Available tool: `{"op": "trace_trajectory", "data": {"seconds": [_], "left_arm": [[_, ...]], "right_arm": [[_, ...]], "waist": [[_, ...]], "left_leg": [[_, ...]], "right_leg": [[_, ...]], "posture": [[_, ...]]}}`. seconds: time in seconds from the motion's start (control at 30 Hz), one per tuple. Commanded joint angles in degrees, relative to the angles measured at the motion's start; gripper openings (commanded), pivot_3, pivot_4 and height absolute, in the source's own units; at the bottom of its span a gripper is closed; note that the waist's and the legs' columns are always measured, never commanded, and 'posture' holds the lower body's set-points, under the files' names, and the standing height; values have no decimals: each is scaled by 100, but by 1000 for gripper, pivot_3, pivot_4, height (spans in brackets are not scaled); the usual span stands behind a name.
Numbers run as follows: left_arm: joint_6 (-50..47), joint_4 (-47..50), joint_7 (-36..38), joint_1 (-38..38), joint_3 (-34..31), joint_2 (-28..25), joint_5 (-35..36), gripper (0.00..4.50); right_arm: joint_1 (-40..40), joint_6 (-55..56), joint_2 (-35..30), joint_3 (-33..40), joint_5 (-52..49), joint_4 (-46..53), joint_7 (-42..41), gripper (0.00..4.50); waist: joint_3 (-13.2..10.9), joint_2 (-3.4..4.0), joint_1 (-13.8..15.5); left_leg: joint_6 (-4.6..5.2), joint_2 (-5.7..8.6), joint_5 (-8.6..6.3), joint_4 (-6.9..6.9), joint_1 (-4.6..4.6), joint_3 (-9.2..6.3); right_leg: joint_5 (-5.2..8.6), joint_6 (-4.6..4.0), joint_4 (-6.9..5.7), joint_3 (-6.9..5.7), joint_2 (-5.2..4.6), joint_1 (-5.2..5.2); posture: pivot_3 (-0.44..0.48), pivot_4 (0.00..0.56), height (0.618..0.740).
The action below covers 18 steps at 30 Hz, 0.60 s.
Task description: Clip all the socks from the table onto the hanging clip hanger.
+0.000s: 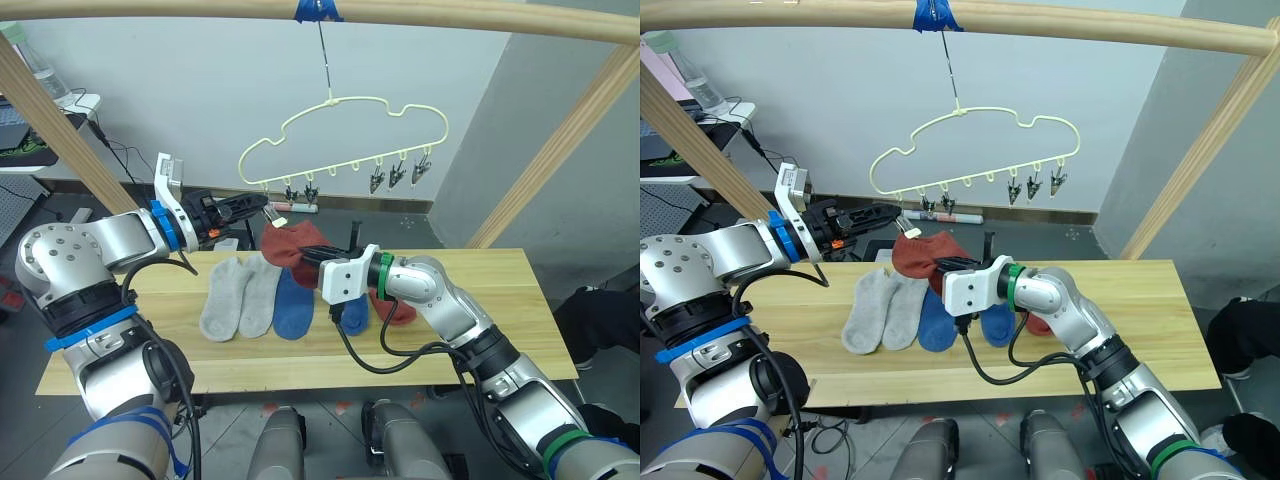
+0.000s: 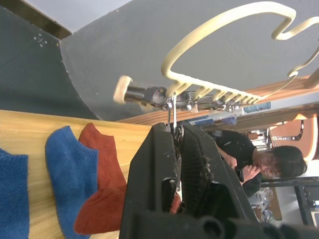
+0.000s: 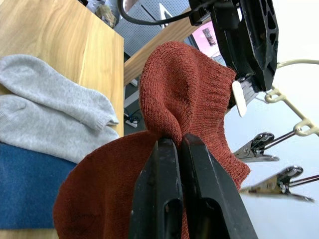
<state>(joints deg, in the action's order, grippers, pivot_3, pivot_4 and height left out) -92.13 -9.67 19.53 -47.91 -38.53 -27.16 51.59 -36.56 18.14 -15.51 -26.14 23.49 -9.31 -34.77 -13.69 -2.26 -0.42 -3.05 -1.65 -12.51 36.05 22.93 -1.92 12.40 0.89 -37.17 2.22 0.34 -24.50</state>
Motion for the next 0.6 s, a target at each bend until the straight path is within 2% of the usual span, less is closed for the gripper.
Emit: {"op": "trace_trajectory", "data": {"seconds": [0.03, 0.6], "left_arm": [[-37, 98, 133, 7, 23, -124, 235, 112], [47, 234, 352, 152, 232, -213, 257, 112]], "right_arm": [[-64, 60, -22, 90, -104, 100, 40, 33], [-113, -21, -6, 160, -209, 49, 17, 33]], "waist": [[0, 0, 0], [0, 0, 1]], "left_leg": [[0, 0, 0, 0, 0, 0], [0, 0, 0, 0, 1, -1]], "right_leg": [[0, 0, 0, 0, 0, 0], [0, 0, 1, 0, 0, 0]], "posture": [[94, 236, 740], [89, 233, 740]]}}
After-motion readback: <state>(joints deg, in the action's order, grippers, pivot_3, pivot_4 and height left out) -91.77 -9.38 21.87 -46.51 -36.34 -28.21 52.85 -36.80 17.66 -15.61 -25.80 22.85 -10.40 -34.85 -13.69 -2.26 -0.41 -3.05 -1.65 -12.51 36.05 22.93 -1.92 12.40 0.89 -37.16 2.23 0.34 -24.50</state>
